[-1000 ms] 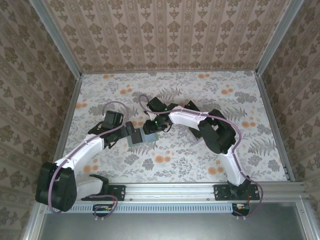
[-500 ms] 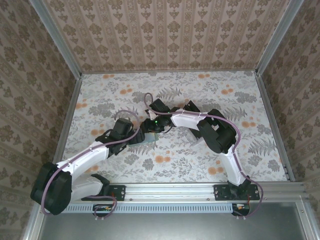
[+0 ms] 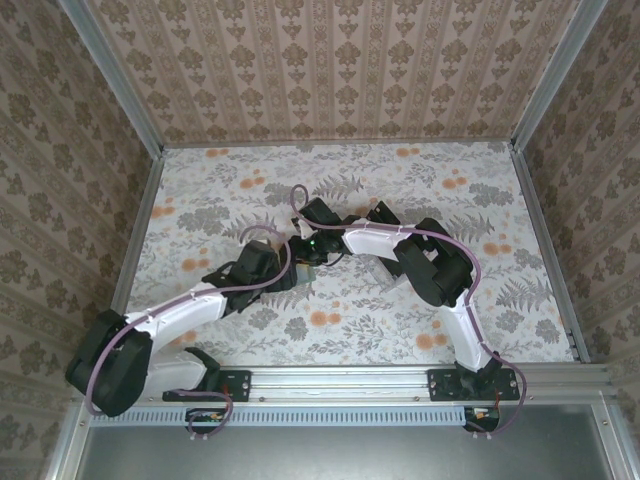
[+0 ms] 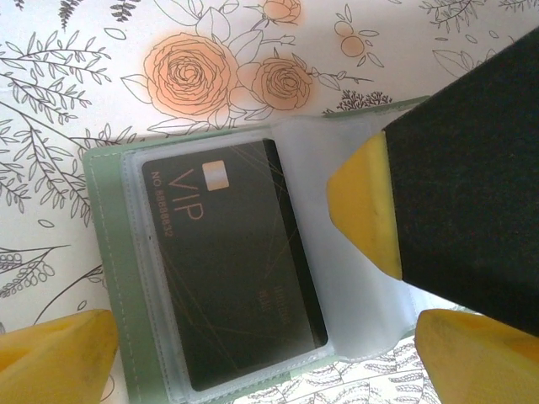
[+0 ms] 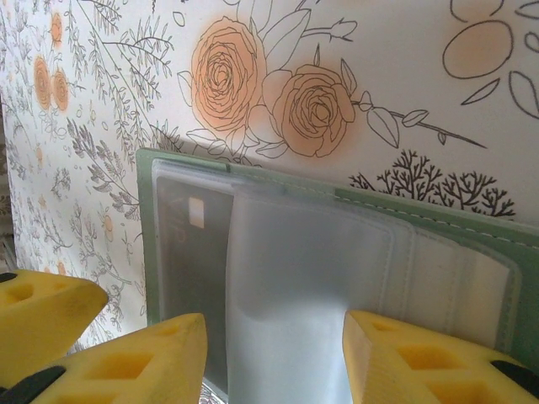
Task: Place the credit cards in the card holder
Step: Insert the credit card into the card slot.
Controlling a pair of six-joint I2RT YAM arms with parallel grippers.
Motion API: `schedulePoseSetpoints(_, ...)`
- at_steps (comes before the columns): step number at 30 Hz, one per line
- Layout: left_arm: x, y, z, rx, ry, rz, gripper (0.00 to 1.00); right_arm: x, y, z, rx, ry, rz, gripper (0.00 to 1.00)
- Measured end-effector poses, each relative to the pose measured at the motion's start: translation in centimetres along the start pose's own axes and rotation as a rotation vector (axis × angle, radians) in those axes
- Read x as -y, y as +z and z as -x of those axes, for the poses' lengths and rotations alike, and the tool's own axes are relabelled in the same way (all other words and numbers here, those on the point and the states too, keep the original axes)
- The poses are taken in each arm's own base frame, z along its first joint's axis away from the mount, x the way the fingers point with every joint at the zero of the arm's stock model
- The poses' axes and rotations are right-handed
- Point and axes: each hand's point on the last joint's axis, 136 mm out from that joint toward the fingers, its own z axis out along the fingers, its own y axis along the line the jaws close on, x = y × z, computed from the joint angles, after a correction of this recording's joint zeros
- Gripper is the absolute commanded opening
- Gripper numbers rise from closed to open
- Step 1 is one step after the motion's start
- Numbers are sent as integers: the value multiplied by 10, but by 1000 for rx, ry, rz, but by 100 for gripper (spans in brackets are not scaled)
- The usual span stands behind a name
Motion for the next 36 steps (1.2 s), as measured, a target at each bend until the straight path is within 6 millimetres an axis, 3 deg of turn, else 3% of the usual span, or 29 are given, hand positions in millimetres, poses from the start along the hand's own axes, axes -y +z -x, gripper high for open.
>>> schedulePoseSetpoints(9, -1, 2, -1, 9, 17, 29, 100, 0, 0, 0, -1, 0, 3, 49)
schedulePoseSetpoints(20, -8, 22, -15, -48, 36, 74, 100, 0, 0, 0, -2, 3, 6, 49)
schedulePoseSetpoints(36, -2, 28, -7, -30, 56, 71, 100, -1, 0, 1, 2, 15, 13, 49)
